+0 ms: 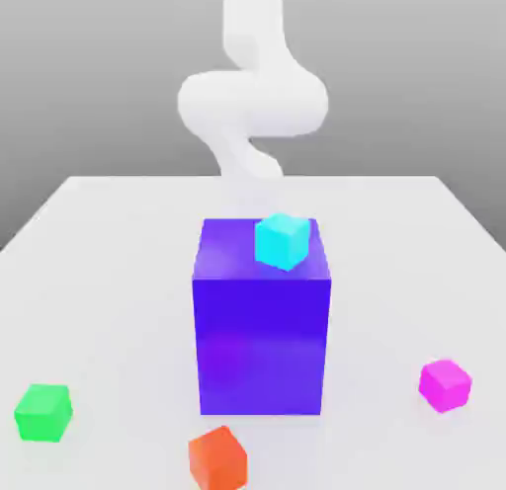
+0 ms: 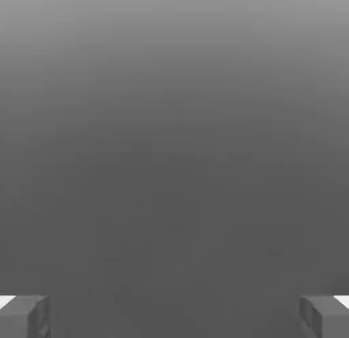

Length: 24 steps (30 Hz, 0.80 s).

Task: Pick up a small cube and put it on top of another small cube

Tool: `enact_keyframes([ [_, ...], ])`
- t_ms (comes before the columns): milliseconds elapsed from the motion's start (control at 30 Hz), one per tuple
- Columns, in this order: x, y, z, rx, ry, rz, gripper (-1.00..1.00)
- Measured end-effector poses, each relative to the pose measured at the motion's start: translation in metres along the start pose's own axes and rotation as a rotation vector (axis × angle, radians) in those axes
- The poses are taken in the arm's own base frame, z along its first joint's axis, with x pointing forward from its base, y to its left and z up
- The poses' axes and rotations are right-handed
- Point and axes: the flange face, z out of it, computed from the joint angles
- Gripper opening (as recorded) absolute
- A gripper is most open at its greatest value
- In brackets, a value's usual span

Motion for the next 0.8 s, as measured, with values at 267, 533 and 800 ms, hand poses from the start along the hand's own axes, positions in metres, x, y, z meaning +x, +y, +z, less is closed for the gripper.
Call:
enact_keyframes([
  [267, -0.07, -0.028, 0.14, 0.046, -0.285, -0.408, 0.0],
  [533, -0.186, -0.037, 0.249, 0.087, -0.515, -0.826, 0.0],
  [800, -0.32, -0.015, 0.319, 0.119, -0.704, -1.279, 0.0],
])
